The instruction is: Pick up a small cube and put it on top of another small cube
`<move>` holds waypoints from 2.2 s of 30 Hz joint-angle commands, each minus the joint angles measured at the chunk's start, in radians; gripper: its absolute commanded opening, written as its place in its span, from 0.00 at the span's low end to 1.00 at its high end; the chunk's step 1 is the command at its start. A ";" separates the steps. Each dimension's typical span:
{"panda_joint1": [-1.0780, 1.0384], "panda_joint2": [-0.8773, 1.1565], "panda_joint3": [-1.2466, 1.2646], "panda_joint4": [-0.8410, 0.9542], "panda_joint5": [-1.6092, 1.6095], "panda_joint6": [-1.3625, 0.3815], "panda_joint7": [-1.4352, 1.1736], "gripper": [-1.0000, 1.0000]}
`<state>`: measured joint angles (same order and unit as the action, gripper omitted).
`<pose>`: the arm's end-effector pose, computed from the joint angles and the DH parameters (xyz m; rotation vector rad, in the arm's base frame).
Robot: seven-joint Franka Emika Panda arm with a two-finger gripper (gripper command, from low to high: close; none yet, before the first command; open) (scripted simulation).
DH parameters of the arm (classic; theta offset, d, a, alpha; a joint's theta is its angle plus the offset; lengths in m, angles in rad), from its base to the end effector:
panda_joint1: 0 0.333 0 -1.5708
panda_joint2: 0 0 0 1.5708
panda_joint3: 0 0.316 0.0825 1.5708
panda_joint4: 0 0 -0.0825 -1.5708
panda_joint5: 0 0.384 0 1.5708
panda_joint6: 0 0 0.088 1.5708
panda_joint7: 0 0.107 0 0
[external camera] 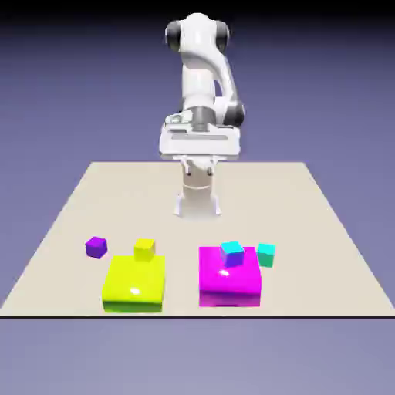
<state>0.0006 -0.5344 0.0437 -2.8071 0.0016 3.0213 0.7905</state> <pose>0.3935 0.0174 0.4433 -2.5076 0.9799 -0.9791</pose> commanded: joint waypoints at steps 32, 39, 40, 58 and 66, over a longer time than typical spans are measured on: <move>0.091 0.835 0.375 0.090 -0.320 -0.090 1.085 0.50; 0.043 0.795 0.436 0.083 -0.261 -0.119 1.042 0.00; 0.015 0.771 0.472 0.079 -0.226 -0.137 1.017 0.00; -0.163 0.458 0.466 0.244 0.028 -0.581 0.834 0.00; -0.426 0.456 0.221 0.261 0.065 -0.590 0.923 0.00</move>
<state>-0.4421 -0.0781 0.2643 -2.5464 0.0680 2.4324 1.7126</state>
